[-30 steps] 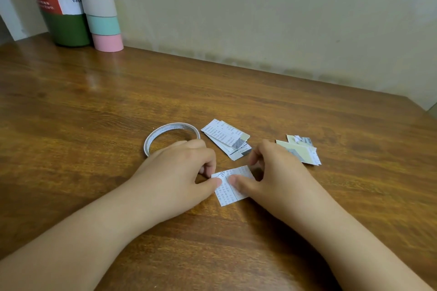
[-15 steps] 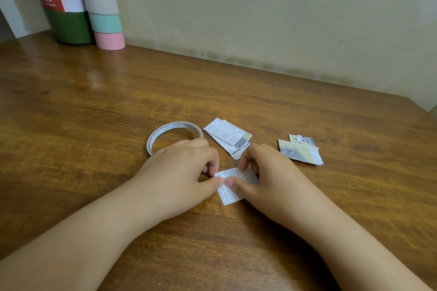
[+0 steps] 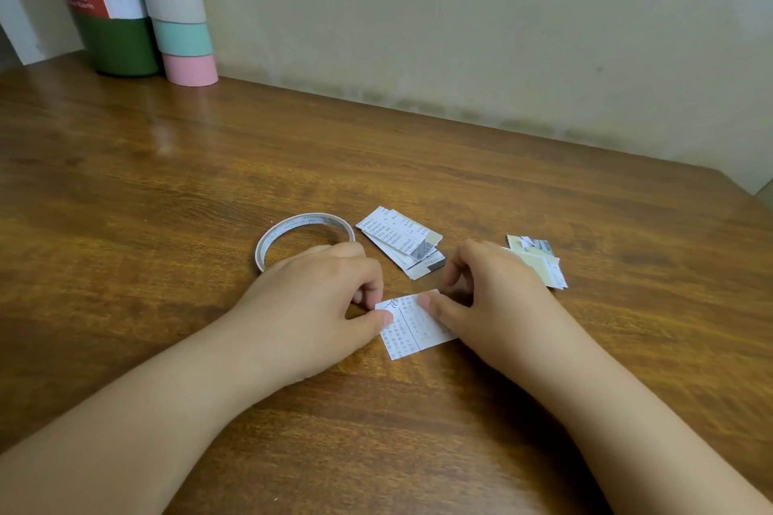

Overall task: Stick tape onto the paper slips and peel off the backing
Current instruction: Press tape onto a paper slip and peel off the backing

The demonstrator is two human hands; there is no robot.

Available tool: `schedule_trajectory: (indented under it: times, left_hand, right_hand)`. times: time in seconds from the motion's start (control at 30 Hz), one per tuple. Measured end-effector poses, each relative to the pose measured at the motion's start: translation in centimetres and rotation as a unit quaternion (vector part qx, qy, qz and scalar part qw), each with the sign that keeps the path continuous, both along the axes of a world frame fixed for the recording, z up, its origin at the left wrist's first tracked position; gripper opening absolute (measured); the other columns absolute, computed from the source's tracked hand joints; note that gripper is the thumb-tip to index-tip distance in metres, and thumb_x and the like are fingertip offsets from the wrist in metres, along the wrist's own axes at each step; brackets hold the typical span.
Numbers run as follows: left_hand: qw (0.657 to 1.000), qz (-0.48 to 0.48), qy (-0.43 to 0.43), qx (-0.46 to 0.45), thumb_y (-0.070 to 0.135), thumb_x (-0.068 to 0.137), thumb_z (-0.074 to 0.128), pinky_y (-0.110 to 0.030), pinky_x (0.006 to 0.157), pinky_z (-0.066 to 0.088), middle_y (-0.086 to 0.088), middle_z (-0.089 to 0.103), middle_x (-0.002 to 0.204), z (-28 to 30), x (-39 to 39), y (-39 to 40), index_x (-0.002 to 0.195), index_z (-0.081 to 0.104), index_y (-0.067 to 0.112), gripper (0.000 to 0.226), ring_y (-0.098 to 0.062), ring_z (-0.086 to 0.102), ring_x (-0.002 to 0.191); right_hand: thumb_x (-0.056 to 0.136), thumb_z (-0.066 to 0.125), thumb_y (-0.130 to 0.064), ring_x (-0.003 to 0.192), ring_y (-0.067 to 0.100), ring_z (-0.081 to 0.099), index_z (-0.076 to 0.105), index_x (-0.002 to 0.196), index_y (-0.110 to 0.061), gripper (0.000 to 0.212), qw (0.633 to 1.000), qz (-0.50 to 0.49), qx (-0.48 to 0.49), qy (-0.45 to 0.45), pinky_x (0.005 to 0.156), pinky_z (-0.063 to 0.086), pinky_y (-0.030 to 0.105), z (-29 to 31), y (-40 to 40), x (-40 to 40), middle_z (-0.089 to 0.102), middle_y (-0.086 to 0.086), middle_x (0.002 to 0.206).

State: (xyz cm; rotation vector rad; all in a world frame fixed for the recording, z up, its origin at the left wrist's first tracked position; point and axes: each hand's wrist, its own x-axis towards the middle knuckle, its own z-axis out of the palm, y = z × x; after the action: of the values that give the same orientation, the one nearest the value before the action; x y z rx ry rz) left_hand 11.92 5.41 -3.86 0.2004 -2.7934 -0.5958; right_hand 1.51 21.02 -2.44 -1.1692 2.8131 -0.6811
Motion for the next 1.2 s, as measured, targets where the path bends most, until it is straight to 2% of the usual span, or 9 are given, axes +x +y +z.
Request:
schedule_trajectory:
  times: [0.13,0.3,0.43,0.6,0.73,0.87,1.03,1.2]
  left_hand:
    - [1.000,-0.001,0.000,-0.003,0.049,0.079,0.058,-0.017,0.063,0.032,0.016,0.049,0.082,0.0,0.0,0.0,0.072,0.048,0.033,0.020,0.001,0.047,0.086]
    - [1.000,0.000,-0.003,0.003,0.047,0.079,0.060,-0.019,0.066,0.035,0.016,0.049,0.082,0.1,0.0,0.0,0.071,0.048,0.033,0.020,0.001,0.047,0.086]
    - [1.000,-0.002,-0.004,-0.001,0.048,0.079,0.058,-0.018,0.064,0.033,0.016,0.049,0.083,0.1,0.0,0.0,0.072,0.048,0.033,0.020,0.001,0.047,0.086]
    - [1.000,-0.003,-0.005,0.000,0.046,0.080,0.060,-0.016,0.064,0.033,0.016,0.049,0.083,0.1,0.0,0.0,0.072,0.049,0.033,0.019,0.001,0.047,0.086]
    - [1.000,-0.001,-0.003,0.000,0.047,0.080,0.059,-0.019,0.064,0.034,0.014,0.050,0.083,0.1,0.0,0.1,0.072,0.048,0.032,0.020,0.000,0.047,0.085]
    - [1.000,0.004,-0.003,0.004,0.047,0.079,0.059,-0.020,0.067,0.036,0.015,0.050,0.083,0.1,0.1,0.1,0.072,0.049,0.031,0.020,0.000,0.047,0.086]
    - [1.000,0.003,-0.001,0.001,0.048,0.079,0.058,-0.020,0.066,0.036,0.015,0.050,0.083,0.1,0.1,0.1,0.072,0.049,0.032,0.020,0.001,0.047,0.086]
    - [1.000,0.004,-0.005,0.003,0.047,0.079,0.059,-0.019,0.066,0.036,0.015,0.050,0.083,0.1,0.0,0.0,0.073,0.050,0.032,0.019,0.001,0.048,0.087]
  right_hand:
    - [0.080,0.065,-0.048,0.076,0.004,0.037,0.040,0.077,-0.033,0.029,0.998,0.051,0.034,-0.030,0.074,0.028,0.024,0.0,-0.2,1.0,0.039,-0.017,0.078]
    - [0.082,0.065,-0.044,0.072,0.001,0.038,0.038,0.072,-0.031,0.031,1.000,0.000,0.008,0.021,0.075,0.028,0.025,0.0,-0.1,-0.2,0.042,-0.016,0.077]
    - [0.080,0.064,-0.047,0.077,0.003,0.036,0.042,0.077,-0.033,0.027,0.997,0.058,0.042,-0.034,0.077,0.028,0.025,0.0,-0.1,0.7,0.040,-0.017,0.078]
    - [0.081,0.063,-0.048,0.079,0.006,0.038,0.037,0.072,-0.032,0.032,0.999,0.011,0.030,0.013,0.079,0.029,0.028,0.1,-0.3,0.0,0.041,-0.016,0.077]
    - [0.081,0.063,-0.049,0.085,0.006,0.037,0.042,0.080,-0.034,0.026,0.996,0.063,0.051,-0.033,0.083,0.029,0.026,0.2,-0.1,0.9,0.038,-0.018,0.079]
    - [0.081,0.063,-0.048,0.084,0.008,0.040,0.039,0.076,-0.033,0.029,0.999,0.003,0.027,0.023,0.080,0.027,0.028,0.1,-0.3,0.1,0.041,-0.016,0.078]
    - [0.080,0.063,-0.051,0.082,0.005,0.037,0.040,0.076,-0.034,0.029,0.997,0.053,0.047,-0.008,0.081,0.027,0.027,0.1,-0.1,0.6,0.039,-0.018,0.078]
    - [0.081,0.063,-0.049,0.086,0.009,0.040,0.040,0.076,-0.033,0.029,0.999,0.003,0.021,0.039,0.082,0.029,0.029,0.0,-0.2,0.0,0.041,-0.017,0.078]
